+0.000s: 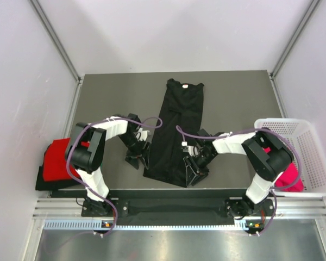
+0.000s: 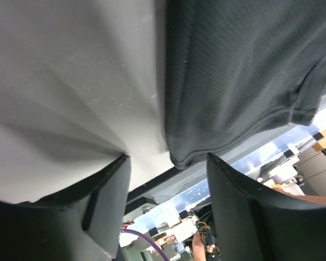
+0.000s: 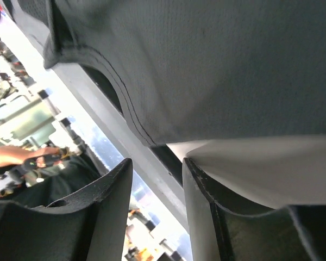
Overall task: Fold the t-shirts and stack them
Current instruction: Fold the tshirt
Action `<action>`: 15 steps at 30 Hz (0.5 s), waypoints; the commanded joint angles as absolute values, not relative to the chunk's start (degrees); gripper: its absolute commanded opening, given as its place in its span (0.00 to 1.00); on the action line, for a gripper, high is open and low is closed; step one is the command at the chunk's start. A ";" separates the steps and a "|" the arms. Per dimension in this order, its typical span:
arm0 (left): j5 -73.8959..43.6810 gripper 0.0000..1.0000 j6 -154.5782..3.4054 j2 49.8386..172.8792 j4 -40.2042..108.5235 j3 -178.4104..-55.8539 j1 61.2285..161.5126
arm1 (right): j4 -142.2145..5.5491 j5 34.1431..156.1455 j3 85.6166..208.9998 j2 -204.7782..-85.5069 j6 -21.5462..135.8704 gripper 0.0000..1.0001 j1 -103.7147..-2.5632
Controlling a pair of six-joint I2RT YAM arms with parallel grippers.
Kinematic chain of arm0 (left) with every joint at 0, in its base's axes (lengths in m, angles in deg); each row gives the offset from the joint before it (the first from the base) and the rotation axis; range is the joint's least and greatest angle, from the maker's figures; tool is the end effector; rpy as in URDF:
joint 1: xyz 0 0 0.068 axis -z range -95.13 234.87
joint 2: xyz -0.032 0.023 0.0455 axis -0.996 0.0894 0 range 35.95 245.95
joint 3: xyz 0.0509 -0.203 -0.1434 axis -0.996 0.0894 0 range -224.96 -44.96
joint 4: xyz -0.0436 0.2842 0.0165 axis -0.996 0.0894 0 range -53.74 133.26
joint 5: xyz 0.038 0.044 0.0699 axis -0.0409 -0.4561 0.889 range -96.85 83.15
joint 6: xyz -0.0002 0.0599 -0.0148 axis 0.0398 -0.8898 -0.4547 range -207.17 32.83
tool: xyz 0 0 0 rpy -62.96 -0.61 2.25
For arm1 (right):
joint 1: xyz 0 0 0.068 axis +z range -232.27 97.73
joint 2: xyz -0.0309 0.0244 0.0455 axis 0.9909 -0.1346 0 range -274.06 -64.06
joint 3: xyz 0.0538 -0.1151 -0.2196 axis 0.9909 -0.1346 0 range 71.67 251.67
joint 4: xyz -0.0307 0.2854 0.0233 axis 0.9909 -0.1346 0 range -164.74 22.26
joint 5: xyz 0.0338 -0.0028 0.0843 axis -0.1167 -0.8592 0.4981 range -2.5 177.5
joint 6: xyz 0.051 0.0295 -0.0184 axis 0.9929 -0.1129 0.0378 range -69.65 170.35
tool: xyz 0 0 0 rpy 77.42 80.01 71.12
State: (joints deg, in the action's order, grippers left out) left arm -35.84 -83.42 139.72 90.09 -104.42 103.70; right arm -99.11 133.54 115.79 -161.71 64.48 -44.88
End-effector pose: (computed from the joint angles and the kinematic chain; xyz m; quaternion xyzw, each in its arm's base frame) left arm 0.2760 -0.1180 0.0892 -0.1091 -0.9597 0.2314 0.1162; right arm 0.1962 0.1922 0.0656 0.2023 -0.8971 -0.3696 0.1330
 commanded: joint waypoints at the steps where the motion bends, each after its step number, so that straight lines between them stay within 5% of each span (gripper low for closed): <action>1: -29.00 0.61 -84.09 141.25 83.55 -103.23 103.94 | -96.74 132.42 118.95 -164.69 65.46 0.43 -43.86; 15: -29.35 0.49 -85.14 142.56 83.72 -103.41 106.23 | -97.35 131.71 121.33 -167.86 65.64 0.43 -39.11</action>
State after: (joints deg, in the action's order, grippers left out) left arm -32.91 -82.85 140.09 90.11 -104.38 105.21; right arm -98.74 135.80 119.99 -166.73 66.73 -40.11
